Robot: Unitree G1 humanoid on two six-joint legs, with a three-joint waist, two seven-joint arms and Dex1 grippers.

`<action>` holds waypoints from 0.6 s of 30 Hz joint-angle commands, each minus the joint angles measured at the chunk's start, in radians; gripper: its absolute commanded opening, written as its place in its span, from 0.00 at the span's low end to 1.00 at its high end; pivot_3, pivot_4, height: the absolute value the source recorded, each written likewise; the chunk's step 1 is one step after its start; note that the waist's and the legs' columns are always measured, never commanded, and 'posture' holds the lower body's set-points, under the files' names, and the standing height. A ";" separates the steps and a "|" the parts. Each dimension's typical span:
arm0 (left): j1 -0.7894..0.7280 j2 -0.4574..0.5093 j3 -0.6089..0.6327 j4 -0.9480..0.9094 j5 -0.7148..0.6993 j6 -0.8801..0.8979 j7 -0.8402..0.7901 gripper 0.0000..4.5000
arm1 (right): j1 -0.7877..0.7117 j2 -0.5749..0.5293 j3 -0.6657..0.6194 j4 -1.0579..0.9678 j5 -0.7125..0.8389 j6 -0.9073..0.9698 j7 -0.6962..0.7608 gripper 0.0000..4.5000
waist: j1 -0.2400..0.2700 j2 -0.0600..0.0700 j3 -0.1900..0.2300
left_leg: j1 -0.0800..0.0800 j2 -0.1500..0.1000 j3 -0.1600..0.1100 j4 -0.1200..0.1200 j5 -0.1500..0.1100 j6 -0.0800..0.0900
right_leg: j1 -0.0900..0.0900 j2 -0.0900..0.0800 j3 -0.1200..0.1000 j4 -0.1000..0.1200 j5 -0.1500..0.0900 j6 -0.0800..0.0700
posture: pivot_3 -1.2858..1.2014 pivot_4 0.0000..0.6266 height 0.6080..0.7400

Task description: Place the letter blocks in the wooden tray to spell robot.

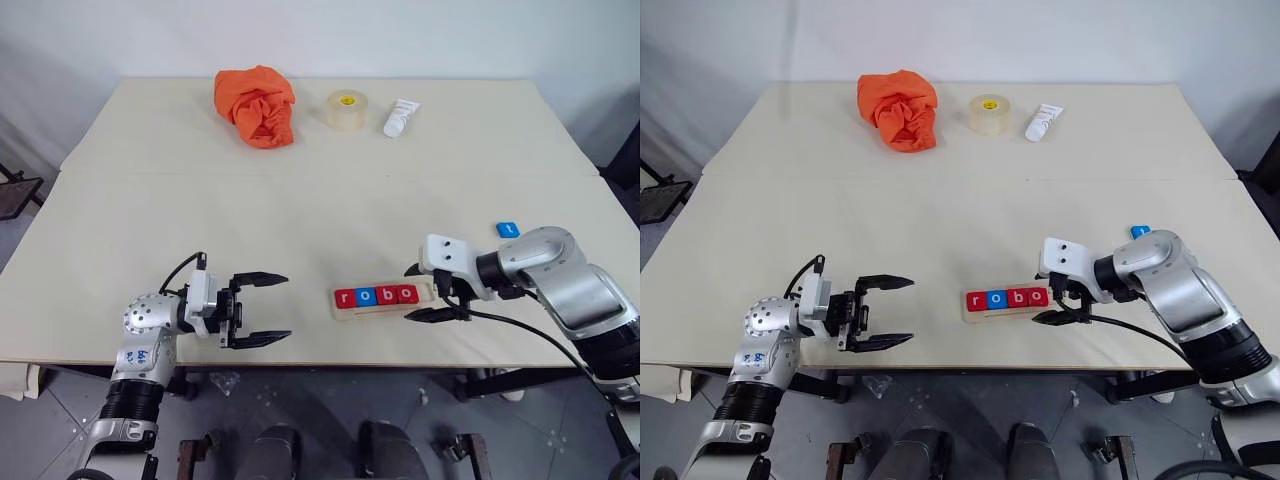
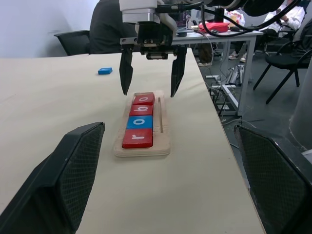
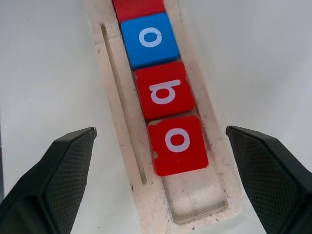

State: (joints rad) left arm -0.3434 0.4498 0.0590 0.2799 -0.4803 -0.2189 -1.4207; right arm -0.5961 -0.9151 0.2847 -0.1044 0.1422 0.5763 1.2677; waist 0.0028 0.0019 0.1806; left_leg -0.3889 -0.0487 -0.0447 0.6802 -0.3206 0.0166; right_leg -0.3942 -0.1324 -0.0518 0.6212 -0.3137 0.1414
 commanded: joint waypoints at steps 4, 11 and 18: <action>-0.025 -0.003 0.002 0.012 -0.008 -0.010 -0.007 1.00 | 0.055 -0.032 -0.105 -0.070 0.048 0.060 -0.031 0.88 | -0.001 0.000 0.000 | 0.000 0.000 0.000 0.000 0.000 0.000 | 0.000 0.000 0.000 0.000 0.000 0.000 | 0.52 0.24 1.00; -0.037 -0.005 -0.002 0.016 -0.007 -0.004 -0.012 1.00 | 0.121 -0.040 -0.112 -0.077 0.049 0.057 -0.053 0.35 | 0.000 0.000 0.000 | 0.000 0.000 0.000 0.000 0.000 0.000 | 0.000 0.000 0.000 0.000 0.000 0.000 | 0.52 0.24 1.00; -0.030 0.000 0.000 0.003 -0.009 0.003 -0.011 1.00 | 0.093 -0.007 -0.077 -0.038 0.038 0.034 -0.058 0.00 | -0.002 0.000 0.000 | 0.000 0.000 0.000 0.000 0.000 0.000 | 0.000 0.000 0.000 0.000 0.000 0.000 | 0.52 0.24 1.00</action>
State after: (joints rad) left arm -0.3711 0.4450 0.0574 0.3000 -0.4801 -0.2165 -1.4315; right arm -0.4826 -0.9281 0.2131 -0.1431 0.1839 0.6268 1.2111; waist 0.0011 0.0019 0.1806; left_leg -0.3888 -0.0484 -0.0443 0.6800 -0.3206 0.0165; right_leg -0.3943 -0.1323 -0.0519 0.6213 -0.3137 0.1413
